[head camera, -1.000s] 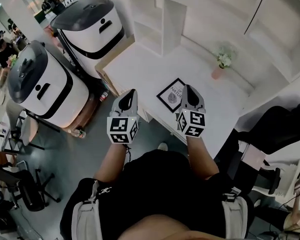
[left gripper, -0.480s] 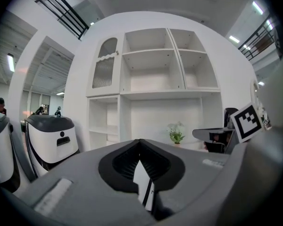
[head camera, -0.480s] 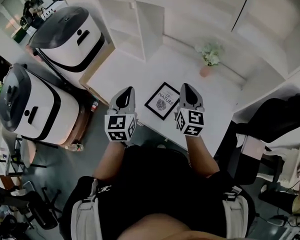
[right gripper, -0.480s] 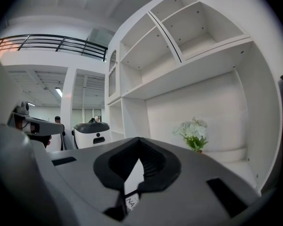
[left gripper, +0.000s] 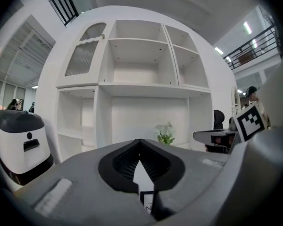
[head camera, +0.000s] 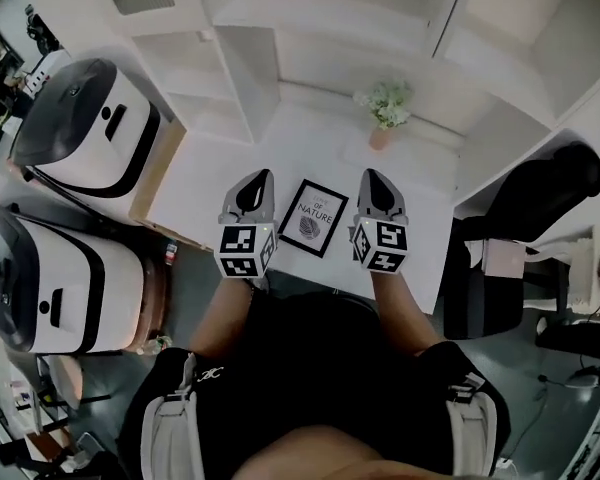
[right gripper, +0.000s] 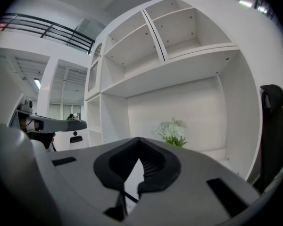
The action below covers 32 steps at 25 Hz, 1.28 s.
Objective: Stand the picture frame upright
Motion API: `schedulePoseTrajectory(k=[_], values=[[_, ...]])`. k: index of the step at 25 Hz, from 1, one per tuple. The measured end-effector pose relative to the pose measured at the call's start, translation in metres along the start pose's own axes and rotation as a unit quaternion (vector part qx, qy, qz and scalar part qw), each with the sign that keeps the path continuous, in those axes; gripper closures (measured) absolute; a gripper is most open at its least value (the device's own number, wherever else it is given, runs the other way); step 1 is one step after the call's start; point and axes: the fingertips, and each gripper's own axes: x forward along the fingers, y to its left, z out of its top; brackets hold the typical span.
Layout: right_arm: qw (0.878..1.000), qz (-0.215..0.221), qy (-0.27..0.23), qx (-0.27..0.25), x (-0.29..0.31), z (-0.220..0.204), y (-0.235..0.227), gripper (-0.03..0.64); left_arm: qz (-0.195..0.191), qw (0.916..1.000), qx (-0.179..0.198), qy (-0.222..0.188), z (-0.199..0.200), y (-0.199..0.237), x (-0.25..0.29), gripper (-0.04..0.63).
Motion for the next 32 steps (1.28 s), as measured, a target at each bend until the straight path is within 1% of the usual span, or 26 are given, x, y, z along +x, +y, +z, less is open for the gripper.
schedulePoseTrajectory(k=[3,6,8,11,15,19,22,26,31,32], values=[[0.999,-0.041,-0.001,0.007,0.007,0.000,-0.005,0.617,-0.038,0.9993,-0.001,0.004,0.000,0.011,0.024,0.580],[0.996,-0.085,-0.001,0.020,0.009,-0.003,-0.008,0.617,-0.081,0.9966,0.003,0.012,-0.004,0.017,0.046,0.580],[0.993,-0.114,0.004,0.028,0.008,-0.010,-0.007,0.617,-0.114,0.9932,0.006,0.020,-0.007,0.017,0.057,0.580],[0.989,-0.145,0.014,0.037,0.006,-0.021,-0.001,0.617,-0.157,0.9870,0.014,0.029,-0.013,0.016,0.067,0.580],[0.983,-0.178,0.020,0.043,0.002,-0.030,0.006,0.617,-0.194,0.9799,0.014,0.044,-0.022,0.021,0.077,0.580],[0.978,-0.203,0.019,0.048,-0.002,-0.035,0.005,0.617,-0.214,0.9753,0.020,0.051,-0.024,0.023,0.082,0.580],[0.976,-0.212,0.023,0.052,-0.004,-0.041,0.002,0.617,-0.217,0.9746,0.022,0.048,-0.025,0.026,0.081,0.580],[0.976,-0.208,0.035,0.053,-0.005,-0.046,-0.004,0.617,-0.215,0.9750,0.021,0.053,-0.031,0.028,0.080,0.580],[0.977,-0.190,0.056,0.074,-0.002,-0.057,-0.011,0.617,-0.218,0.9725,0.013,0.080,-0.043,0.032,0.081,0.578],[0.978,-0.181,0.061,0.081,-0.001,-0.060,-0.011,0.594,-0.220,0.9715,0.007,0.087,-0.046,0.033,0.082,0.578]])
